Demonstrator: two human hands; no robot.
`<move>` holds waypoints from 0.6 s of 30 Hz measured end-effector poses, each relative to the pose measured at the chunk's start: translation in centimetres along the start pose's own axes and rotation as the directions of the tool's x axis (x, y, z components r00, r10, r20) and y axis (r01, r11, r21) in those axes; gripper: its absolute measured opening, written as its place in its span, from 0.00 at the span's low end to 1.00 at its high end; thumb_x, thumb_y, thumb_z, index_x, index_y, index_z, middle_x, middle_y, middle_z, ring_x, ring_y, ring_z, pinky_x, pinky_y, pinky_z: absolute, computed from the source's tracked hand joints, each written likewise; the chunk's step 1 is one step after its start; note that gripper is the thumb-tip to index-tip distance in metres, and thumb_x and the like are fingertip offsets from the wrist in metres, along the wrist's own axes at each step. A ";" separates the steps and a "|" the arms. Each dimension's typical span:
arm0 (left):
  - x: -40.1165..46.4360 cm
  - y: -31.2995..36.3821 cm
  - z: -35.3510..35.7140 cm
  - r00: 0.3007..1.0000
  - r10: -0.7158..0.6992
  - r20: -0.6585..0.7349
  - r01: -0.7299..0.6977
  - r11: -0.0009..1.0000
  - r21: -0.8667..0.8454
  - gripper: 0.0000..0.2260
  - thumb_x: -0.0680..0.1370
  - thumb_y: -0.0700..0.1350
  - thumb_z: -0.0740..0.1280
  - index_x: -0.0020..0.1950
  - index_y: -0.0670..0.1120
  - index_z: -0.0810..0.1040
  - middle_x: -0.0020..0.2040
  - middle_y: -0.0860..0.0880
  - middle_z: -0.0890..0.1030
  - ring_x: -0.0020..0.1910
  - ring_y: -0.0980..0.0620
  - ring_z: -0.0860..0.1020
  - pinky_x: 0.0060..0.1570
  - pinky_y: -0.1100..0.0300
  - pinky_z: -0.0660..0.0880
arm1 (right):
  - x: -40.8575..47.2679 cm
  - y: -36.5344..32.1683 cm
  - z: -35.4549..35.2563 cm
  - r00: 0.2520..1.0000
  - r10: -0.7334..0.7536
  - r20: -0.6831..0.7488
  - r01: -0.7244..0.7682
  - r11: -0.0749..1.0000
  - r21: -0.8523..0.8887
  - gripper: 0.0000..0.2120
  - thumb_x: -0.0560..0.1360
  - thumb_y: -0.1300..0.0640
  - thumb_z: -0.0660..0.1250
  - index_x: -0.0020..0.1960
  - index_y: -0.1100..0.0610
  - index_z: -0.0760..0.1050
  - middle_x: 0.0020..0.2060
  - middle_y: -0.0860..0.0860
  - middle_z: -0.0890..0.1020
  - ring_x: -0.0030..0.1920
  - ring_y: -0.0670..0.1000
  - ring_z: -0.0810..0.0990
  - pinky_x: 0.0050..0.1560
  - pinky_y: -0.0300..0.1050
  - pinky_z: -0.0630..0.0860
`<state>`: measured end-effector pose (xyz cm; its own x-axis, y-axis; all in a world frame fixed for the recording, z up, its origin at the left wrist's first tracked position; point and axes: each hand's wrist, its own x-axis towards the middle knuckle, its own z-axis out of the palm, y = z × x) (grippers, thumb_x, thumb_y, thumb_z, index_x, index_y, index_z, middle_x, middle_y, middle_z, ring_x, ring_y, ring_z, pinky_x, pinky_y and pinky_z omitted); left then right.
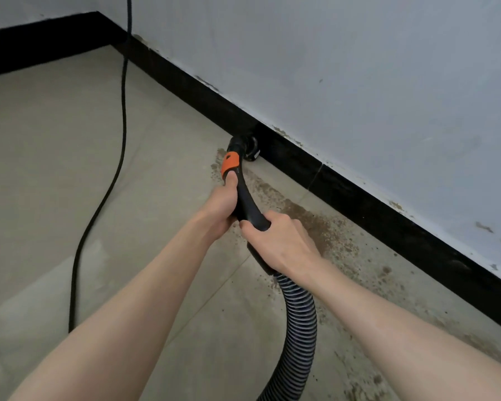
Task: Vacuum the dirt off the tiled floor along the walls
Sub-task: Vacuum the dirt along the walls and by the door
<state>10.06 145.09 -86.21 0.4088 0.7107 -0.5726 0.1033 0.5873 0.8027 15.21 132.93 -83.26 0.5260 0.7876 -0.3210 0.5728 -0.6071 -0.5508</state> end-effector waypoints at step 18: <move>2.8 2.9 -7.7 0.967 0.123 -0.224 -0.104 0.990 0.093 0.17 0.82 0.55 0.54 0.54 0.41 0.70 0.41 0.49 0.76 0.38 0.53 0.75 0.32 0.61 0.71 | 3.3 -7.1 4.6 0.993 -0.081 0.083 0.069 0.987 0.146 0.16 0.74 0.37 0.61 0.45 0.51 0.74 0.42 0.53 0.83 0.44 0.58 0.82 0.46 0.53 0.80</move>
<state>4.53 151.77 -86.77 0.2046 0.8459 -0.4925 0.1443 0.4715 0.8700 9.92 140.33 -83.94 0.4237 0.8404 -0.3379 0.5100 -0.5296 -0.6778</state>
